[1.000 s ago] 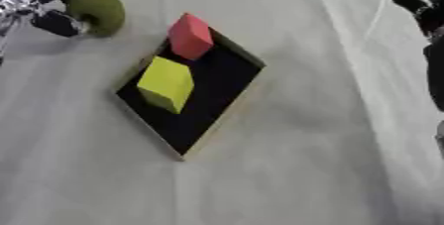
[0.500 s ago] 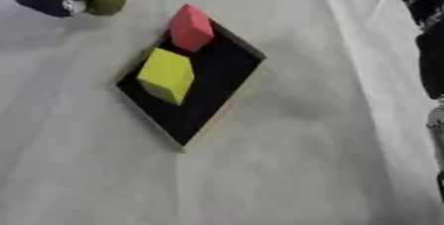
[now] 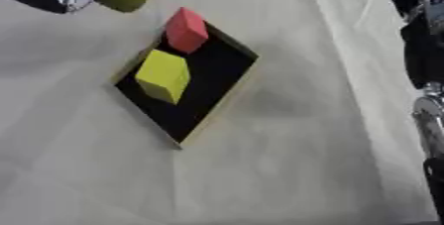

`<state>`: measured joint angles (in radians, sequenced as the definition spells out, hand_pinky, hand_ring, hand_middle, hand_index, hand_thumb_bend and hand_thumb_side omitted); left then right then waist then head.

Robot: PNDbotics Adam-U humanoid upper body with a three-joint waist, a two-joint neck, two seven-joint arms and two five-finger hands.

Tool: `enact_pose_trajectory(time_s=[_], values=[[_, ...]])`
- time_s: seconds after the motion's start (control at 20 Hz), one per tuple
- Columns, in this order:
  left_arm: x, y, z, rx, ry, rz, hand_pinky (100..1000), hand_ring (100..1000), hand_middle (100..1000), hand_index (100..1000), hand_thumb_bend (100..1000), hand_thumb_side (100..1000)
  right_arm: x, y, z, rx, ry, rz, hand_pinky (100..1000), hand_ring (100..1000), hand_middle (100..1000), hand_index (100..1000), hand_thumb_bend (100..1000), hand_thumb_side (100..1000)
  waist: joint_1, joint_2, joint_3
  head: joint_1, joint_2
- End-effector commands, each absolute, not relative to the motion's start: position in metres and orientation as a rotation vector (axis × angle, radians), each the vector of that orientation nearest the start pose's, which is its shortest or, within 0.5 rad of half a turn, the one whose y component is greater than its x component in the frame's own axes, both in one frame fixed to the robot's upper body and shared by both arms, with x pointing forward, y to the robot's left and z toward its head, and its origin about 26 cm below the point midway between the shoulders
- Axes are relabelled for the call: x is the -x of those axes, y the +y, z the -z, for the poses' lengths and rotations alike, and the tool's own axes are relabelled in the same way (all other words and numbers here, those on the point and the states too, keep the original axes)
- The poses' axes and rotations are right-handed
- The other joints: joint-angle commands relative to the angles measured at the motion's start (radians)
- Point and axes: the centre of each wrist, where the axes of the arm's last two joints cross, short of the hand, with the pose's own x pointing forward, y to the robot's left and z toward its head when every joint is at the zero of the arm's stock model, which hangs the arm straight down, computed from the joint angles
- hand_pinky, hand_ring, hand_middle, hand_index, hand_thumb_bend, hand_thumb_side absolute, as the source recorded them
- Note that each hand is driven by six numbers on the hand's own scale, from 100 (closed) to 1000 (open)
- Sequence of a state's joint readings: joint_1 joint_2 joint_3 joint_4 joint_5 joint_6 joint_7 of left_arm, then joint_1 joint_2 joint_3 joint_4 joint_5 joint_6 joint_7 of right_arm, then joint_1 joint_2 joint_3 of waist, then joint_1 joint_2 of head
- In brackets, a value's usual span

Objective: Pick up objects on the table and place them in the box.

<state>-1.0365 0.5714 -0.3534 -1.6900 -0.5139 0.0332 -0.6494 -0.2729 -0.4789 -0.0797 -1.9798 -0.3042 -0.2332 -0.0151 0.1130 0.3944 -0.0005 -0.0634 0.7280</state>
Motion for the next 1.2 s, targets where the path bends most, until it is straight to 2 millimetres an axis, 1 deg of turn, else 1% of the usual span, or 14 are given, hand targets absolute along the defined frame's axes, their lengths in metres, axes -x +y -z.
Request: enact_pose_trajectory(time_s=[0.05,0.3,0.65,0.8,1.0,1.05,1.2], values=[[-0.341,0.157,-0.369,0.904,2.448,-2.378,774,650,582,753,100,100,-0.294,-0.307,-0.225,0.001,-2.503,-0.309,862,884,693,775,100,668,-0.017,-0.043,-0.003,0.001,0.007],[-0.348,0.143,-0.36,0.83,2.47,-2.425,771,644,574,748,100,100,-0.294,-0.307,-0.226,-0.004,-2.503,-0.303,862,884,693,775,100,669,-0.012,-0.05,-0.011,-0.004,0.016],[-0.362,0.124,-0.341,0.738,2.488,-2.475,769,641,569,748,100,213,-0.294,-0.307,-0.227,-0.007,-2.505,-0.294,861,884,692,775,100,669,-0.008,-0.058,-0.018,-0.006,0.024],[-0.37,0.115,-0.33,0.722,2.502,-2.499,770,643,572,752,100,253,-0.295,-0.306,-0.228,-0.015,-2.51,-0.292,861,883,692,775,100,669,-0.009,-0.059,-0.023,-0.009,0.03],[-0.387,0.112,-0.312,0.706,2.513,-2.575,772,645,574,755,100,285,-0.295,-0.305,-0.229,-0.021,-2.517,-0.289,861,883,691,774,100,670,-0.005,-0.058,-0.035,-0.019,0.041],[-0.391,0.111,-0.308,0.699,2.513,-2.595,775,648,577,759,106,306,-0.295,-0.305,-0.23,-0.023,-2.518,-0.289,861,883,691,774,100,670,-0.004,-0.058,-0.037,-0.021,0.041],[-0.403,0.112,-0.296,0.661,2.512,-2.66,775,649,577,759,111,309,-0.296,-0.305,-0.232,-0.025,-2.522,-0.286,861,883,691,774,100,671,0.003,-0.054,-0.046,-0.032,0.042]])
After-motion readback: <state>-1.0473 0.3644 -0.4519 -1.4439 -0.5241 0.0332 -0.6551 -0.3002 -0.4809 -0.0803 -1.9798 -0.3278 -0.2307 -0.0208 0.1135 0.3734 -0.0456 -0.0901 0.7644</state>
